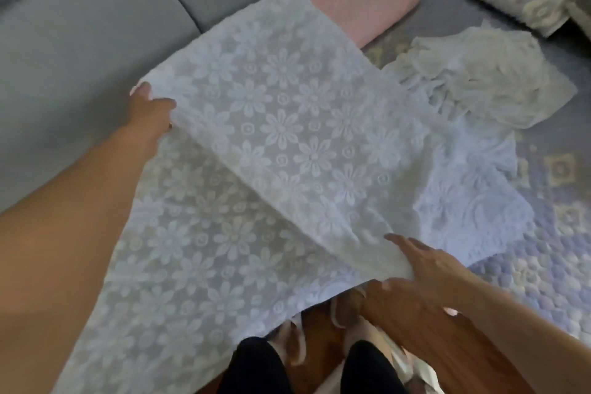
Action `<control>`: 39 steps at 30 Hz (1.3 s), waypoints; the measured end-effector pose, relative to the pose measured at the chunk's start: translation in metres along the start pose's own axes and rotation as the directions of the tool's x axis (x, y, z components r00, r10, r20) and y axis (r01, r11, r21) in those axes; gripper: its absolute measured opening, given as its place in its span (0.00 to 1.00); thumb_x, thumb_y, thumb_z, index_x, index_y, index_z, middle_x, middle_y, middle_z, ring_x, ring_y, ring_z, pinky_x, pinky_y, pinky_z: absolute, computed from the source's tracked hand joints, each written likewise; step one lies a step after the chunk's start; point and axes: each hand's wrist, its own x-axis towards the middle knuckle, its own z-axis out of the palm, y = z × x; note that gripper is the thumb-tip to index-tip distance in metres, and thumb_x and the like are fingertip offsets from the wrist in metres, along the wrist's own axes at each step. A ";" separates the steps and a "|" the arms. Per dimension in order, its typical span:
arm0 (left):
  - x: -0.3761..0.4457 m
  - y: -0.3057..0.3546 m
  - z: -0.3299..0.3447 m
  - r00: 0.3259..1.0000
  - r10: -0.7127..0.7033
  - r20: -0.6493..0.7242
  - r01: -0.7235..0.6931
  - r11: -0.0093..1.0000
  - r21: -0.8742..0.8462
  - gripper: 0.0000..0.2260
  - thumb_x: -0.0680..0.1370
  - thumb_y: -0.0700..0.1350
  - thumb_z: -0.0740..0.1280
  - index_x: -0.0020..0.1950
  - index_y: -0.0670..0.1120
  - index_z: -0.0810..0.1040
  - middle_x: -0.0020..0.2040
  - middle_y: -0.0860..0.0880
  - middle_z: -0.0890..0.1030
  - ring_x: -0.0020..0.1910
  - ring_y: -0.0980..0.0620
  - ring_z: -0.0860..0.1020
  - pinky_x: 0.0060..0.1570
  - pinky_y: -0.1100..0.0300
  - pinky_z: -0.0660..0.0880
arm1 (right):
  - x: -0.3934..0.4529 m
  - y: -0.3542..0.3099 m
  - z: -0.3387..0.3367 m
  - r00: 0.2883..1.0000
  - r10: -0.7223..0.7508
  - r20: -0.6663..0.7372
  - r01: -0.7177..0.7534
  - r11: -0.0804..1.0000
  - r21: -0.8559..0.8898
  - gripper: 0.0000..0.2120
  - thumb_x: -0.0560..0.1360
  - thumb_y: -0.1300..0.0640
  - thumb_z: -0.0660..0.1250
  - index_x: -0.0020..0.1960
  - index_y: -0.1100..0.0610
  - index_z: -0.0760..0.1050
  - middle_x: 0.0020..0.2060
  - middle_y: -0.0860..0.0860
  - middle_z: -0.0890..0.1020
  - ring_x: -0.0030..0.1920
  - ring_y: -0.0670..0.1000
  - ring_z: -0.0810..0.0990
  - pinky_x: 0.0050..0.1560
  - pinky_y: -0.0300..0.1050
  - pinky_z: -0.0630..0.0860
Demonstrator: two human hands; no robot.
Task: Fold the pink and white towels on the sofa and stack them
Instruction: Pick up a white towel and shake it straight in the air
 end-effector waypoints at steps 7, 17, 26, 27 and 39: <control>-0.023 -0.064 -0.142 0.995 -0.039 -0.088 0.037 0.999 -0.025 0.27 0.79 0.41 0.65 0.78 0.46 0.65 0.74 0.43 0.69 0.68 0.42 0.74 0.67 0.46 0.74 | -0.076 -0.116 0.030 0.986 0.079 -0.147 -0.107 0.975 -0.193 0.41 0.61 0.27 0.40 0.69 0.41 0.61 0.48 0.42 0.67 0.41 0.49 0.73 0.43 0.40 0.69; -0.052 -0.192 -0.353 0.988 -0.019 0.154 0.008 0.997 0.073 0.39 0.69 0.57 0.69 0.79 0.53 0.62 0.77 0.49 0.66 0.69 0.42 0.73 0.67 0.44 0.73 | -0.115 -0.319 0.186 0.977 0.074 -0.202 -0.093 0.992 -0.086 0.18 0.82 0.47 0.59 0.71 0.40 0.63 0.55 0.46 0.81 0.48 0.50 0.79 0.44 0.40 0.71; -0.059 -0.270 -0.506 0.990 -0.086 -0.109 0.087 0.996 0.007 0.33 0.75 0.50 0.69 0.79 0.49 0.63 0.78 0.48 0.64 0.73 0.47 0.68 0.73 0.51 0.66 | -0.103 -0.443 0.256 0.981 -0.108 0.159 0.053 0.947 0.318 0.11 0.82 0.44 0.61 0.44 0.45 0.77 0.31 0.43 0.79 0.32 0.42 0.76 0.36 0.37 0.73; -0.061 -0.284 -0.515 0.988 -0.104 -0.112 0.108 0.994 0.032 0.32 0.76 0.49 0.68 0.79 0.49 0.63 0.78 0.49 0.65 0.73 0.48 0.68 0.73 0.51 0.66 | -0.095 -0.453 0.265 0.979 -0.108 0.176 0.046 0.944 0.325 0.15 0.82 0.43 0.60 0.40 0.47 0.75 0.28 0.43 0.77 0.30 0.42 0.74 0.33 0.35 0.70; -0.085 -0.402 -0.604 0.992 -0.123 0.019 0.124 0.982 -0.140 0.28 0.77 0.45 0.67 0.77 0.49 0.66 0.70 0.45 0.73 0.54 0.48 0.78 0.49 0.55 0.78 | -0.121 -0.577 0.410 0.951 -0.072 0.302 0.027 0.988 0.151 0.22 0.81 0.39 0.59 0.37 0.54 0.70 0.32 0.46 0.74 0.32 0.43 0.71 0.38 0.38 0.69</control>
